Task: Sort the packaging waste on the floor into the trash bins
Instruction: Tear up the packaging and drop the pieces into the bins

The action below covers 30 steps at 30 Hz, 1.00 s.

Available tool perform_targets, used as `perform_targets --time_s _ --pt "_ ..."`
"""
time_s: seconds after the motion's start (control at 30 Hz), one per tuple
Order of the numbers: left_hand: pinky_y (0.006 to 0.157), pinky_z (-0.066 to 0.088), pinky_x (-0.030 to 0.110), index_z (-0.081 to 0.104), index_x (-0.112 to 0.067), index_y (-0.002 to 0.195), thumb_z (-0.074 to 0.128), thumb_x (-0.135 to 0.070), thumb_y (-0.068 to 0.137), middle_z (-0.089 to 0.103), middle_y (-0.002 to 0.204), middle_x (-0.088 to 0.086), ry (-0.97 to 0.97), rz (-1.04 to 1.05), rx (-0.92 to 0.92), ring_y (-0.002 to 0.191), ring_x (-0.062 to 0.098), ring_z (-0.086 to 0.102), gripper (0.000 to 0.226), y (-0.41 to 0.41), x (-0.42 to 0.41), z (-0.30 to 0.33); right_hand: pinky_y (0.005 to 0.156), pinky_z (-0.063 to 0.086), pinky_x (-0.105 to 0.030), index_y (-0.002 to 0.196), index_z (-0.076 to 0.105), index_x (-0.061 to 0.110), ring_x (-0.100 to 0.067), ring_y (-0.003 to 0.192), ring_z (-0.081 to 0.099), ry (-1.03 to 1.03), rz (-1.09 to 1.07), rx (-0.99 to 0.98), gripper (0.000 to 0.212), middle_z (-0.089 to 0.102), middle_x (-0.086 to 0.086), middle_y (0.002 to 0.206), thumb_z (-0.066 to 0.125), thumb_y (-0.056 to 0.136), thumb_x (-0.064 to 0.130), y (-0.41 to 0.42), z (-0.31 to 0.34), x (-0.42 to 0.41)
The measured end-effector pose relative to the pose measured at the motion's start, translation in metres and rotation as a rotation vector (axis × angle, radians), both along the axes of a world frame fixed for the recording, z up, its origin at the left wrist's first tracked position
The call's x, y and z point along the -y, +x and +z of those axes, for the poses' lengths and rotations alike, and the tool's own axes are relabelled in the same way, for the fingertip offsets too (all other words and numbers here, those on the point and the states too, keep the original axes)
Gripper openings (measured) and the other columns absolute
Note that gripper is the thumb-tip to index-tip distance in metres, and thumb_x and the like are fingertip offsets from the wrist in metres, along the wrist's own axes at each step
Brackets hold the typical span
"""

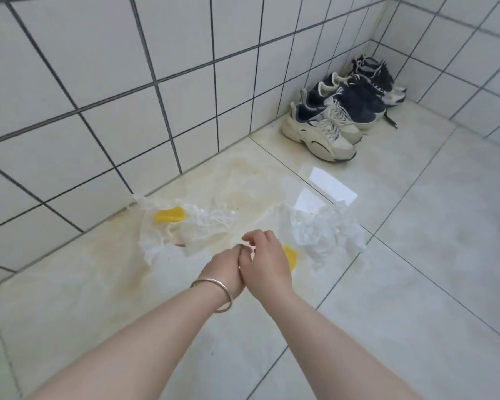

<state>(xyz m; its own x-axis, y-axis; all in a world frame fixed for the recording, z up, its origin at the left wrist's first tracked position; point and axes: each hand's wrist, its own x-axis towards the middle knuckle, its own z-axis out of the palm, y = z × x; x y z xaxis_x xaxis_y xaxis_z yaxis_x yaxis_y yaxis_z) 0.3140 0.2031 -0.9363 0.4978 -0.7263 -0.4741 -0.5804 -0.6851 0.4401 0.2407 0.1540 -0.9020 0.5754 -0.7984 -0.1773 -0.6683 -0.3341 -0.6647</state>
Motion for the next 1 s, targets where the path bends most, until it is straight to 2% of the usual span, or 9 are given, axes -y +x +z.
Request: perform_targets --time_s 0.1,0.2,0.33,0.5,0.57,0.63,0.77,0.9,1.0 --pt "0.089 0.049 0.033 0.047 -0.025 0.129 0.051 -0.034 0.089 0.057 0.123 0.002 0.062 -0.044 -0.068 0.109 0.022 0.059 0.041 -0.009 0.029 -0.017 0.088 0.042 -0.029 0.13 0.045 0.021 -0.021 0.12 0.035 -0.046 -0.047 -0.138 0.042 0.042 0.001 0.13 0.049 0.088 0.023 -0.012 -0.027 0.04" --pt "0.095 0.047 0.034 0.038 -0.034 0.136 0.052 -0.034 0.088 0.045 0.134 0.0 0.113 -0.066 -0.12 0.116 0.022 0.055 0.049 -0.015 0.057 -0.037 0.09 0.041 -0.036 0.138 0.036 0.023 -0.026 0.127 0.03 -0.034 -0.2 -0.274 0.056 0.032 -0.002 0.139 0.054 0.086 0.033 -0.027 -0.051 0.083" --pt "0.095 0.046 0.034 0.033 -0.042 0.138 0.055 -0.031 0.087 0.026 0.144 -0.002 0.151 -0.213 -0.016 0.128 0.021 0.038 0.057 -0.021 0.089 -0.067 0.098 0.038 -0.046 0.145 0.023 0.029 -0.031 0.138 0.018 -0.044 -0.364 -0.418 0.07 0.015 -0.006 0.152 0.056 0.085 0.044 -0.043 -0.077 0.138" --pt "0.092 0.045 0.037 0.026 -0.041 0.141 0.06 -0.035 0.086 0.009 0.154 -0.008 0.168 -0.407 0.118 0.136 0.025 0.022 0.065 -0.026 0.113 -0.098 0.106 0.029 -0.055 0.148 0.008 0.04 -0.035 0.145 -0.001 0.041 -0.324 -0.546 0.09 -0.01 -0.006 0.158 0.061 0.078 0.058 -0.049 -0.113 0.193" --pt "0.09 0.045 0.037 0.024 -0.039 0.142 0.06 -0.034 0.086 0.009 0.154 -0.009 0.162 -0.451 0.138 0.134 0.026 0.024 0.066 -0.024 0.118 -0.11 0.107 0.029 -0.057 0.147 0.0 0.043 -0.036 0.146 -0.005 0.082 -0.273 -0.597 0.099 -0.018 -0.004 0.158 0.063 0.074 0.062 -0.044 -0.122 0.209" --pt "0.086 0.046 0.037 0.026 -0.037 0.142 0.061 -0.032 0.085 0.018 0.151 -0.008 0.142 -0.479 0.132 0.13 0.027 0.028 0.066 -0.021 0.121 -0.119 0.106 0.033 -0.055 0.147 -0.004 0.044 -0.036 0.146 -0.002 0.133 -0.23 -0.638 0.105 -0.02 -0.004 0.157 0.067 0.071 0.061 -0.039 -0.13 0.218" --pt "0.082 0.048 0.039 0.037 -0.027 0.138 0.065 -0.022 0.083 0.035 0.135 0.0 0.103 -0.448 0.013 0.118 0.028 0.041 0.061 -0.019 0.123 -0.13 0.095 0.041 -0.044 0.146 0.014 0.04 -0.035 0.135 0.016 0.182 -0.155 -0.698 0.093 0.001 -0.004 0.155 0.07 0.072 0.051 -0.036 -0.15 0.204" --pt "0.086 0.045 0.041 0.04 -0.02 0.133 0.059 -0.013 0.085 0.05 0.122 0.012 0.064 -0.389 -0.077 0.111 0.034 0.053 0.052 -0.021 0.117 -0.132 0.097 0.036 -0.033 0.136 0.043 0.016 -0.036 0.122 0.036 0.033 -0.208 -0.445 0.056 0.03 -0.009 0.142 0.06 0.084 0.024 -0.034 -0.167 0.17" --pt "0.084 0.043 0.041 0.046 -0.012 0.126 0.049 -0.012 0.09 0.051 0.119 0.019 0.056 -0.358 -0.068 0.108 0.037 0.054 0.036 -0.021 0.111 -0.128 0.079 0.038 -0.032 0.122 0.051 0.003 -0.034 0.11 0.049 0.017 -0.154 -0.419 0.036 0.046 -0.013 0.125 0.052 0.086 0.012 -0.026 -0.171 0.146"
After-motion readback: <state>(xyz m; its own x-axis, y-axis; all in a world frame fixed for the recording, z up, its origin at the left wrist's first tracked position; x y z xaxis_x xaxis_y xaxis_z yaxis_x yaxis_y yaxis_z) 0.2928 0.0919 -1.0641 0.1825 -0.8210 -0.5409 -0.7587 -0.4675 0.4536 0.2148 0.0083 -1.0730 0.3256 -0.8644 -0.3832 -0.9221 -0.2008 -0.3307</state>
